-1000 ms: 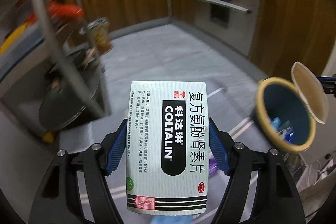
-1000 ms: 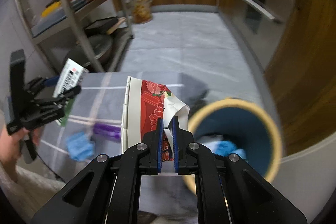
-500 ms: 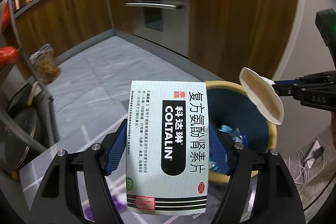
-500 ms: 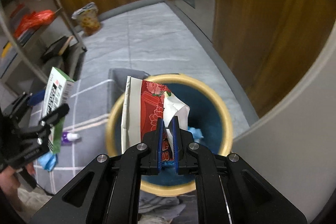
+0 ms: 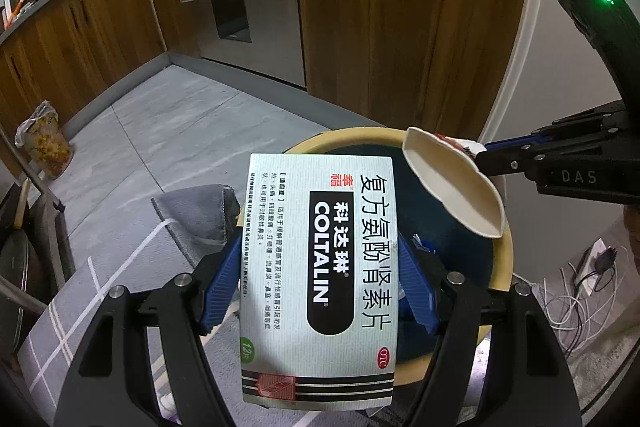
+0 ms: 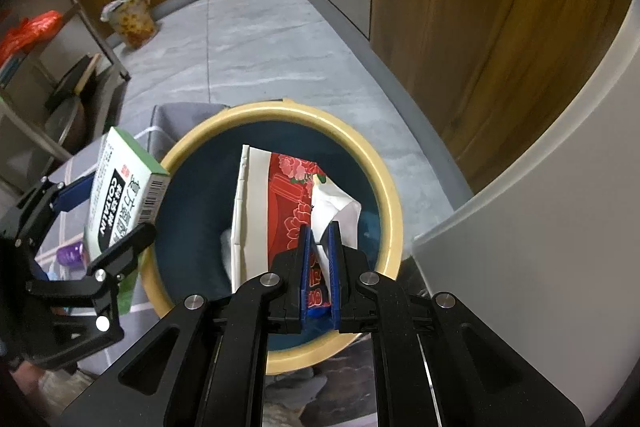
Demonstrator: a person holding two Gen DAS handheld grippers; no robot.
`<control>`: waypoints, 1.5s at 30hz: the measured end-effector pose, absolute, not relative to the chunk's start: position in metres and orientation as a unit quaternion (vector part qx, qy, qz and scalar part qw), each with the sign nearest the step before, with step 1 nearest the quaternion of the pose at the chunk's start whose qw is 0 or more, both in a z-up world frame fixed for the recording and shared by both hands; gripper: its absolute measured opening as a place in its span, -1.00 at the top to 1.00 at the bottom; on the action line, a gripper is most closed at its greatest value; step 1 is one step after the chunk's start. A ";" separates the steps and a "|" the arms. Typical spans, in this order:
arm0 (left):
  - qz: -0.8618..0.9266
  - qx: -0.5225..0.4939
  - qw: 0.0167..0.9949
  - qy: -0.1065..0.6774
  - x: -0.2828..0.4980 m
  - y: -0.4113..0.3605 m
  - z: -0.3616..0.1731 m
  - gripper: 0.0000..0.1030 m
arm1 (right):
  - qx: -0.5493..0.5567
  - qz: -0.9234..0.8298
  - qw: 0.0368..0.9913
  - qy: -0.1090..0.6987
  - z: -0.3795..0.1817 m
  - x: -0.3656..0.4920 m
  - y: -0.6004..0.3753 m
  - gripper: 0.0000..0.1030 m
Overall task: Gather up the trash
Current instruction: 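Open both grippers over the bin to drop the box and cup, then move both open grippers back over the blue mask and purple bottle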
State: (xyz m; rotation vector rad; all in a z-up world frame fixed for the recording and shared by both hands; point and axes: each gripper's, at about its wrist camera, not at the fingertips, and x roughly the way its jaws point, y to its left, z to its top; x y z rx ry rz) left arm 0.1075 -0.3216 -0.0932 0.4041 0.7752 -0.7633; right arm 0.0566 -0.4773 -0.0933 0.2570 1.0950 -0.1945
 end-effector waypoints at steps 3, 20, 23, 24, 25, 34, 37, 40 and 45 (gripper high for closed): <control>-0.360 0.192 0.837 0.364 0.110 -0.321 -0.096 -0.38 | 0.125 -0.093 0.842 0.516 -0.093 0.057 -0.478 0.81; -0.361 0.177 0.845 0.353 0.106 -0.295 -0.086 -0.39 | 0.116 -0.097 0.848 0.509 -0.085 0.053 -0.472 0.18; -0.348 0.174 0.852 0.351 0.106 -0.288 -0.081 -0.65 | 0.126 -0.097 0.851 0.501 -0.081 0.052 -0.473 -0.17; -0.343 0.173 0.856 0.347 0.107 -0.285 -0.078 -0.75 | 0.128 -0.097 0.853 0.496 -0.079 0.051 -0.473 -0.24; -0.341 0.170 0.859 0.343 0.106 -0.281 -0.075 -0.76 | 0.127 -0.097 0.856 0.491 -0.076 0.051 -0.472 -0.28; -0.305 0.150 0.881 0.331 0.101 -0.223 -0.047 -0.88 | 0.106 -0.068 0.894 0.430 -0.043 0.051 -0.442 -0.65; -0.290 0.133 0.886 0.338 0.099 -0.192 -0.041 -0.88 | 0.093 -0.045 0.904 0.415 -0.034 0.055 -0.422 -0.73; -0.268 0.123 0.892 0.343 0.096 -0.161 -0.038 -0.89 | 0.074 -0.018 0.910 0.407 -0.027 0.061 -0.398 -0.76; -0.227 0.126 0.895 0.362 0.091 -0.113 -0.044 -0.89 | 0.046 0.026 0.910 0.411 -0.023 0.070 -0.358 -0.77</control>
